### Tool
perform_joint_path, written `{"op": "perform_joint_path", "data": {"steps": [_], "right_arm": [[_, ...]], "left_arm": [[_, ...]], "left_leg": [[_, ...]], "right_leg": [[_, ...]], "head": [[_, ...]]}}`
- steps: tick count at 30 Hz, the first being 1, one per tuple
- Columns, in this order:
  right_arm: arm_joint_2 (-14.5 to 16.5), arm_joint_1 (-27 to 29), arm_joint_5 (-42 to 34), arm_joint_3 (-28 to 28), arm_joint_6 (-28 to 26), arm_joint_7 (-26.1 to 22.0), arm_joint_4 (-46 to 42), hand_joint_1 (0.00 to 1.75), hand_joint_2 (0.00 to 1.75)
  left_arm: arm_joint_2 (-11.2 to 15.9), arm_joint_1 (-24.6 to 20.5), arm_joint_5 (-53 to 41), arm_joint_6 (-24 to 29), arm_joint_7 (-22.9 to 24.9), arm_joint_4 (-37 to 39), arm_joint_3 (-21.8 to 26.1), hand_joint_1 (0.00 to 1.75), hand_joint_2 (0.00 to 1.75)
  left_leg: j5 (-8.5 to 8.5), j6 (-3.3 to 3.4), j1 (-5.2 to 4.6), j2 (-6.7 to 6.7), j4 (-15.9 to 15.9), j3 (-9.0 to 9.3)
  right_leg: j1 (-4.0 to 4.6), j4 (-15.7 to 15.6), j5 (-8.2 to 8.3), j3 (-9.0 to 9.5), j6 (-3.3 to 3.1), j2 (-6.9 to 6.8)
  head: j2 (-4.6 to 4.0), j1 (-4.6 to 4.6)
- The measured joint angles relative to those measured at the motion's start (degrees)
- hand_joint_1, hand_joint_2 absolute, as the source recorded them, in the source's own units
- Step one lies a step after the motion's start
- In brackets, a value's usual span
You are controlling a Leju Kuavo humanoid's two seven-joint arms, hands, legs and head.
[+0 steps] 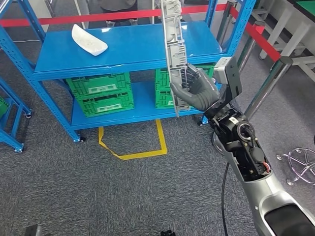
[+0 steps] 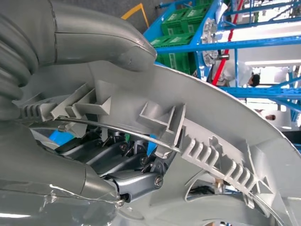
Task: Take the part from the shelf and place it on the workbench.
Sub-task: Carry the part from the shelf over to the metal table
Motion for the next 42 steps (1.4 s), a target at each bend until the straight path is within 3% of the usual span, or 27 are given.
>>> {"op": "perform_joint_path", "data": {"steps": [1, 4, 6, 8, 10, 11, 13, 15, 16, 17, 20, 22, 25, 26, 28, 30, 31, 32, 33, 35, 37, 38, 40, 42], "right_arm": [[0.0, 0.0, 0.0, 0.0, 0.1, 0.0, 0.0, 1.75, 1.75], [0.0, -0.3, 0.0, 0.0, 0.2, -0.3, 0.1, 1.75, 1.75], [0.0, -0.7, 0.0, 0.0, 0.3, -0.5, 0.1, 1.75, 1.75], [0.0, -0.8, 0.0, 0.0, 0.3, -0.6, 0.1, 1.75, 1.75], [0.0, -0.8, 0.1, 0.1, 0.3, -0.6, 0.1, 1.75, 1.75], [0.0, -0.8, 0.1, 0.1, 0.4, -0.6, 0.1, 1.75, 1.75], [0.0, -0.8, 0.1, 0.1, 0.4, -0.7, 0.1, 1.75, 1.75], [0.0, -0.7, 0.1, 0.1, 0.5, -0.7, 0.2, 1.75, 1.75], [0.0, -0.7, 0.1, 0.1, 0.6, -0.7, 0.2, 1.75, 1.75], [0.0, -0.7, 0.1, 0.1, 0.6, -0.7, 0.2, 1.75, 1.75], [0.0, -0.7, 0.1, 0.1, 0.7, -0.7, 0.1, 1.75, 1.75], [0.0, -0.8, 0.1, 0.1, 0.7, -0.7, 0.1, 1.75, 1.75], [0.0, -0.8, 0.2, 0.1, 0.7, -0.7, 0.2, 1.75, 1.75], [0.0, -0.8, 0.2, 0.1, 0.7, -0.7, 0.2, 1.75, 1.75], [0.0, -0.8, 0.2, 0.0, 0.7, -0.7, 0.2, 1.75, 1.75], [0.0, -0.8, 0.2, 0.1, 0.8, -0.7, 0.3, 1.75, 1.75], [0.0, -0.7, 0.2, 0.1, 0.8, -0.7, 0.3, 1.75, 1.75], [0.0, -0.7, 0.2, 0.1, 0.8, -0.7, 0.4, 1.75, 1.75], [0.0, -0.7, 0.2, 0.1, 0.8, -0.7, 0.5, 1.75, 1.75], [0.0, -0.7, 0.2, 0.1, 0.8, -0.7, 0.6, 1.75, 1.75], [0.0, -0.8, 0.2, 0.1, 0.7, -0.7, 0.6, 1.75, 1.75], [0.0, -0.8, 0.3, 0.1, 0.7, -0.7, 0.6, 1.75, 1.75], [0.0, -0.7, 0.4, 0.1, 0.6, -0.8, 0.6, 1.75, 1.75], [0.0, -0.6, 0.4, 0.1, 0.5, -0.8, 0.5, 1.75, 1.75]], "left_arm": [[0.0, 0.0, 0.0, 0.0, 0.0, 0.0, 0.0, 0.0, 0.0], [0.0, 0.0, 0.0, -0.1, -0.2, 0.0, 0.0, 0.0, 0.0], [0.0, 0.0, 0.0, -0.1, -0.3, 0.0, 0.0, 0.0, 0.0], [0.0, 0.0, 0.0, -0.1, -0.4, 0.0, 0.0, 0.0, 0.0], [0.0, 0.0, 0.0, -0.1, -0.4, 0.0, 0.0, 0.0, 0.0], [0.1, 0.0, 0.0, -0.1, -0.4, 0.0, 0.0, 0.0, 0.0], [0.1, 0.1, 0.0, -0.2, -0.4, 0.0, 0.0, 0.0, 0.0], [0.0, 0.2, 0.0, -0.2, -0.4, 0.0, 0.0, 0.0, 0.0], [0.0, 0.2, 0.0, -0.2, -0.4, 0.0, 0.0, 0.0, 0.0], [0.0, 0.1, 0.0, -0.2, -0.4, 0.0, 0.0, 0.0, 0.0], [0.2, -0.1, 0.0, -0.2, -0.5, 0.0, 0.0, 0.0, 0.0], [0.2, -0.3, 0.1, -0.2, -0.6, 0.0, 0.0, 0.0, 0.0], [0.2, 0.0, 0.1, -0.2, -0.6, 0.0, 0.0, 0.0, 0.0], [0.2, 0.0, 0.1, -0.2, -0.6, 0.0, 0.0, 0.0, 0.0], [0.2, -0.1, 0.1, -0.2, -0.6, 0.0, 0.0, 0.0, 0.0], [0.2, -0.1, 0.1, -0.3, -0.6, 0.0, 0.0, 0.0, 0.0], [0.1, 0.0, 0.1, -0.3, -0.6, 0.0, 0.0, 0.0, 0.0], [0.1, 0.0, 0.1, -0.4, -0.6, 0.0, 0.0, 0.0, 0.0], [0.1, 0.0, 0.1, -0.4, -0.6, 0.0, 0.0, 0.0, 0.0], [0.1, 0.0, 0.1, -0.4, -0.6, 0.0, 0.0, 0.0, 0.0], [0.1, 0.0, 0.0, -0.4, -0.6, 0.0, 0.0, 0.0, 0.0], [0.1, 0.0, 0.0, -0.4, -0.6, 0.0, 0.0, 0.0, 0.0], [0.1, 0.0, 0.0, -0.4, -0.6, 0.0, 0.0, 0.0, 0.0], [0.1, 0.1, 0.0, -0.4, -0.6, 0.0, 0.0, 0.0, 0.0]], "left_leg": [[0.23, -0.07, -0.02, -0.05, 0.0, -0.3], [0.82, -0.62, -0.12, -0.24, 0.2, -0.87], [1.36, -1.25, -0.27, -0.26, 0.3, -1.36], [1.97, -1.94, -0.36, -0.25, 0.3, -1.79], [0.63, -2.51, -0.3, -0.26, 1.5, -2.71], [-1.33, -2.74, -0.28, -0.26, 3.8, -3.77], [-6.52, -3.1, -0.18, -0.26, 11.5, -6.72], [-9.29, -3.35, -0.17, -0.26, 17.4, -8.18], [-9.12, -3.35, -0.17, -0.26, 17.2, -7.29], [-8.04, -3.26, -0.17, -0.25, 14.4, -5.12], [-4.69, -2.69, -0.27, -0.27, 2.7, 2.65], [-4.04, -2.08, -0.47, -0.34, -0.4, 4.31], [-2.99, -0.95, -0.5, -0.34, -0.8, 3.66], [-2.49, -0.53, -0.39, -0.26, -0.8, 3.3], [-1.47, 0.07, -0.16, -0.1, -1.0, 2.35], [-0.54, 0.23, -0.18, -0.11, -0.9, 1.18], [-0.06, 0.17, -0.18, -0.11, -0.9, 0.57], [0.4, 0.09, -0.17, -0.12, -0.9, -0.04], [0.82, -0.04, -0.16, -0.15, -0.8, -0.6], [1.51, -0.47, -0.18, -0.24, -0.6, -1.47], [2.26, -1.11, -0.31, -0.29, -0.5, -2.01], [2.68, -1.47, -0.35, -0.29, -0.5, -2.2], [3.32, -2.15, -0.34, -0.32, -0.6, -2.47], [1.09, -2.66, -0.27, -0.34, 1.5, -3.62]], "right_leg": [[0.01, -1.1, 0.66, 1.24, -0.09, 0.0], [0.17, -13.4, 5.12, 8.92, -0.8, 0.06], [0.43, -17.9, 6.06, 11.16, -1.15, 0.11], [0.47, -18.3, 6.4, 10.86, -1.57, 0.05], [0.22, -18.6, 7.34, 10.18, -2.32, -0.2], [0.08, -18.8, 7.91, 9.67, -2.68, -0.35], [0.11, -18.8, 8.93, 8.35, -3.13, -0.47], [0.17, -18.7, 9.92, 6.93, -3.2, -0.46], [0.19, -18.6, 10.39, 6.27, -3.15, -0.43], [0.19, -18.5, 10.82, 5.67, -3.05, -0.38], [0.31, -18.2, 11.74, 4.6, -2.61, -0.26], [0.5, -18.1, 12.33, 4.07, -2.15, -0.32], [0.49, -18.0, 13.11, 3.43, -1.23, -0.34], [0.43, -17.3, 12.18, 3.01, -0.93, -0.27], [0.23, -12.3, 7.39, 1.36, -0.44, -0.14], [0.1, -4.1, 2.06, -0.49, -0.05, -0.12], [0.05, -1.2, 0.92, -0.72, 0.08, -0.13], [0.02, -0.2, 1.08, -0.04, 0.14, -0.13], [-0.01, -1.6, 2.27, 1.74, 0.12, -0.13], [0.01, -9.6, 4.87, 7.66, -0.12, -0.11], [0.24, -17.1, 5.46, 12.28, -0.52, 0.03], [0.41, -18.8, 5.25, 13.11, -0.74, 0.09], [0.45, -19.2, 5.82, 12.74, -1.44, 0.01], [0.22, -19.4, 6.8, 11.88, -2.5, -0.27]], "head": [[0.0, 0.19], [0.0, 0.94], [0.0, 1.14], [0.0, 0.97], [0.0, 0.55], [0.0, 0.21], [0.0, -0.53], [0.0, -1.1], [0.0, -1.32], [0.0, -1.52], [0.0, -1.86], [0.0, -1.8], [0.0, -1.55], [0.0, -1.53], [0.0, -1.15], [0.0, -0.57], [0.0, -0.39], [0.0, -0.22], [0.0, 0.0], [0.0, 0.54], [0.0, 0.87], [0.0, 0.91], [0.0, 0.76], [0.0, 0.31]]}}
